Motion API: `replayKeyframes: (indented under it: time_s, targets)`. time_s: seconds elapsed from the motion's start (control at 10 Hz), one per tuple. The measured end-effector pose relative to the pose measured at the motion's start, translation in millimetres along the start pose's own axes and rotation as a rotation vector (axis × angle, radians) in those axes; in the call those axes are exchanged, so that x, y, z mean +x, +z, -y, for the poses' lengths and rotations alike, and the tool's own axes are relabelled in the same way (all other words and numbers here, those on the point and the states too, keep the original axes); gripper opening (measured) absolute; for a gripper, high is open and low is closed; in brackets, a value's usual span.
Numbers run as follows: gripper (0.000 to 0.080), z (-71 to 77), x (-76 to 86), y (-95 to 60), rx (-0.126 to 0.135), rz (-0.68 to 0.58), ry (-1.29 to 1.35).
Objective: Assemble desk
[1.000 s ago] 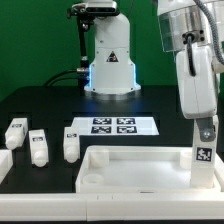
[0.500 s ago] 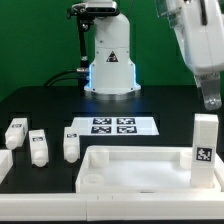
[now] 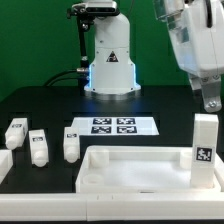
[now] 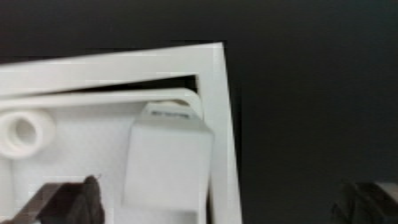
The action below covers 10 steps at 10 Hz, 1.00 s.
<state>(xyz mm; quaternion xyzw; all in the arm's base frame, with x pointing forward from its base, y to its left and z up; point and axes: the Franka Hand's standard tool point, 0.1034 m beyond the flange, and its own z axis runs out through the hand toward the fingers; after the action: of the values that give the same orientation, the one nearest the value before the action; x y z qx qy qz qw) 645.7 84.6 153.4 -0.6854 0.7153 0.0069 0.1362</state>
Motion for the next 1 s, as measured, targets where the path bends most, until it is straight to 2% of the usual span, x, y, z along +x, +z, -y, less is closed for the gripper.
replayKeyframes:
  time_s: [0.2, 0.3, 0.4, 0.8, 0.9, 1.0]
  targets:
    - [0.0649, -9.6, 24.9, -16.0, 0.001, -0.003, -0.257]
    - [0.0649, -12.2, 30.7, -14.0, -0.003, -0.007, -0.328]
    - [0.0649, -11.5, 29.8, -9.6, 0.007, -0.017, -0.365]
    - [0.0649, -11.7, 32.9, -9.3, 0.003, -0.02, -0.671]
    - [0.0649, -20.0, 44.6, -7.6, -0.003, -0.03, -0.812]
    - [0.0649, -37.3, 64.0, -6.6, -0.018, -0.041, -0.944]
